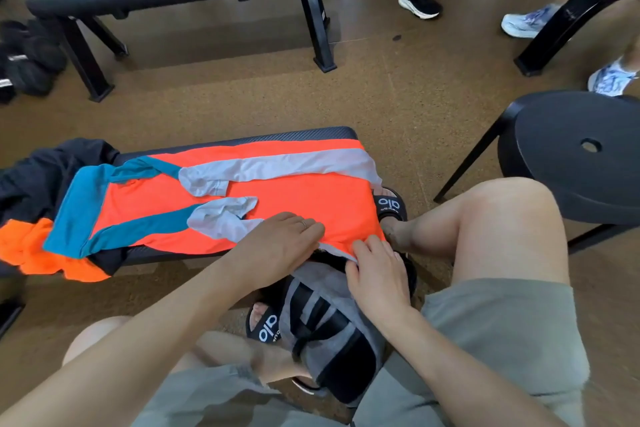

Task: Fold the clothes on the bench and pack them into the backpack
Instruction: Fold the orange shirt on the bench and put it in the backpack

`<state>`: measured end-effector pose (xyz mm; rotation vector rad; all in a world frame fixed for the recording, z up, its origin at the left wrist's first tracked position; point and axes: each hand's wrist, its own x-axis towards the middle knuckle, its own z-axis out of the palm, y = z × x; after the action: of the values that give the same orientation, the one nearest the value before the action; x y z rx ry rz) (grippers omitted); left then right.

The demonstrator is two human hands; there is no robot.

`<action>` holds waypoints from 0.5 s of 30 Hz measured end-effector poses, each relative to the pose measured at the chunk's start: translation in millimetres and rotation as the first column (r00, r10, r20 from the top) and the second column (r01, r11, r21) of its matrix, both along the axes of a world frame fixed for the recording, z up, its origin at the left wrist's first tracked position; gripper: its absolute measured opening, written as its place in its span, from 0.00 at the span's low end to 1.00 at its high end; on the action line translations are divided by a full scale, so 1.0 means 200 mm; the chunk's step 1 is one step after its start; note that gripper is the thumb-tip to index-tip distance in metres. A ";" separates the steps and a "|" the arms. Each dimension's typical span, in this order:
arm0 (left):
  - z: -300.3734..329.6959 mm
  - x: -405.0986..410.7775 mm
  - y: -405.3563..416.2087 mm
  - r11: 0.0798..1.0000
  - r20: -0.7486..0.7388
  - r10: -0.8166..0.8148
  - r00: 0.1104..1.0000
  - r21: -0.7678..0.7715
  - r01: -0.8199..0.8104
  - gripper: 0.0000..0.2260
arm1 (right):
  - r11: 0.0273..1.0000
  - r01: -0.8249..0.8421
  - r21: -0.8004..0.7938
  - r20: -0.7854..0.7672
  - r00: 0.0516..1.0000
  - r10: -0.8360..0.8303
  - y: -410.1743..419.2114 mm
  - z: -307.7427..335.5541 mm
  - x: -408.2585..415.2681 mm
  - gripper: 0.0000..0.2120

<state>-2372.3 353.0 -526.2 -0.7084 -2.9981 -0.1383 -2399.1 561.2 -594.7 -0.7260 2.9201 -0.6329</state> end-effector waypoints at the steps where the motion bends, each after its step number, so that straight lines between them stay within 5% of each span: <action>1: 0.01 0.00 -0.01 1.000 0.019 0.011 1.000 0.020 -0.011 0.06 | 1.000 -0.009 0.000 -0.011 1.000 0.009 0.03 0.02 -0.01 0.03; 9: 0.01 0.00 -0.03 0.994 0.112 0.048 0.993 0.093 -0.058 0.07 | 0.979 -0.186 0.086 -0.089 0.977 0.194 0.29 0.24 -0.24 0.15; 15: -0.05 0.07 -0.03 1.000 0.162 0.011 0.987 -0.004 -0.011 0.06 | 0.893 -0.310 0.325 -0.140 0.918 0.370 0.41 0.24 -0.34 0.16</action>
<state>-2358.9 347.8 -536.7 -0.7136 -3.1567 -0.2009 -2466.7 644.0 -546.4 -1.2828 2.8462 -0.0867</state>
